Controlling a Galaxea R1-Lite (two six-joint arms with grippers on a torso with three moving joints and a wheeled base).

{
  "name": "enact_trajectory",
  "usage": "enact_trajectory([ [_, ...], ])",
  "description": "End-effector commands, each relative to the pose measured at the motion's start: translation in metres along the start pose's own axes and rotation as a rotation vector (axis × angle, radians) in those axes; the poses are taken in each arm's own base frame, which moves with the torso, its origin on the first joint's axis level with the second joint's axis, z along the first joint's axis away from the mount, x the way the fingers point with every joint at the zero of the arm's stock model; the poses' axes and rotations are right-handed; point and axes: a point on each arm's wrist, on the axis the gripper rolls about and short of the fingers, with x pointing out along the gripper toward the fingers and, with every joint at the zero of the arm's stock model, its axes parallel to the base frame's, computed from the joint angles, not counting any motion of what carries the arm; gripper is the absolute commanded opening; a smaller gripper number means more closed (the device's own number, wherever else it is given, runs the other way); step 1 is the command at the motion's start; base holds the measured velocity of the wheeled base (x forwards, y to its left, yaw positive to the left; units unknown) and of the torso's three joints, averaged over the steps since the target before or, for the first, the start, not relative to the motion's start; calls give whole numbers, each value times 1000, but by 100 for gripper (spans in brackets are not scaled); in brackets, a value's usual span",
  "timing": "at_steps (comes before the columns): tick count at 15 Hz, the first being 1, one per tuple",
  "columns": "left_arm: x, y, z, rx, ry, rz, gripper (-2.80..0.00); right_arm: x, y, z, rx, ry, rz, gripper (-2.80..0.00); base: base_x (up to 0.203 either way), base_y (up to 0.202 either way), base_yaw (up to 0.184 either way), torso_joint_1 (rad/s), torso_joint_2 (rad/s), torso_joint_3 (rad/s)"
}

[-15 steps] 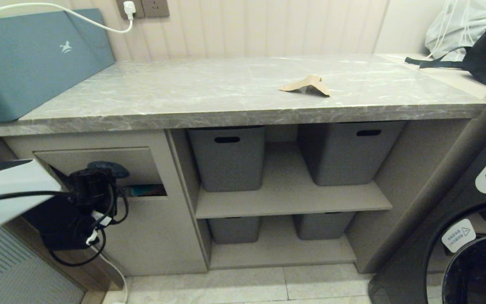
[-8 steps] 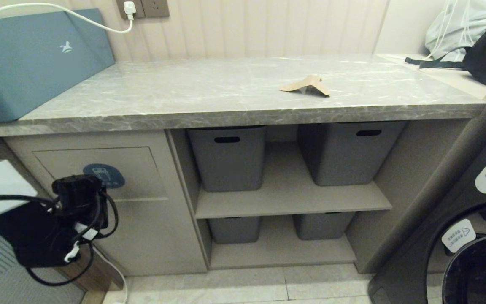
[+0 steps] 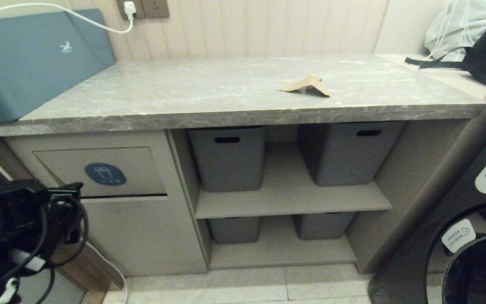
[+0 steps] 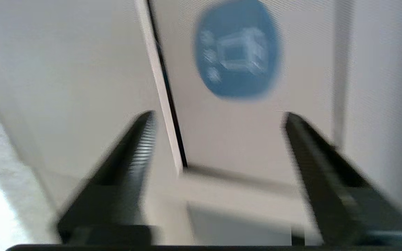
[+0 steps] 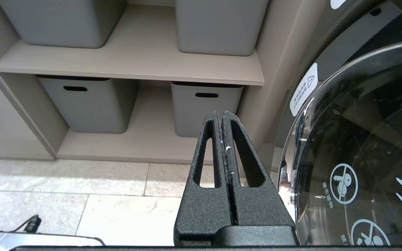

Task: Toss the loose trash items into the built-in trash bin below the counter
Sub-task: Pick up the garbage

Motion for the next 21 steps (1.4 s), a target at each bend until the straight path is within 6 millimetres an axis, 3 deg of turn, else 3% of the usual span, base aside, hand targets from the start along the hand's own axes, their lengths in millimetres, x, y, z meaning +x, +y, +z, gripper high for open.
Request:
enact_trajectory([
  [1, -36, -16, 16, -16, -2, -112, -280, 0, 0, 0, -3, -1, 1, -280, 0, 0, 0, 0, 0, 0],
  [4, -88, -22, 32, 97, 111, -264, -280, 0, 0, 0, 5, 1, -2, -280, 0, 0, 0, 0, 0, 0],
  [9, -162, -22, 41, 587, 553, -708, -280, 0, 0, 0, -8, 0, 4, -280, 0, 0, 0, 0, 0, 0],
  [11, -170, -44, 43, 706, 666, -872, -280, 0, 0, 0, -6, 0, 2, -280, 0, 0, 0, 0, 0, 0],
  [14, -173, -77, 21, 808, 841, -1095, -280, 0, 0, 0, -5, -1, 4, -280, 0, 0, 0, 0, 0, 0],
  [16, -157, -94, 0, 937, 864, -1184, -280, 0, 0, 0, -5, -1, 2, -280, 0, 0, 0, 0, 0, 0],
  [18, -144, -97, -14, 1076, 830, -1246, -280, 0, 0, 0, 2, -1, -2, -280, 0, 0, 0, 0, 0, 0],
  [21, -140, -76, -13, 1112, 772, -1076, -280, 0, 0, 0, 0, -1, -1, -280, 0, 0, 0, 109, -268, -162],
])
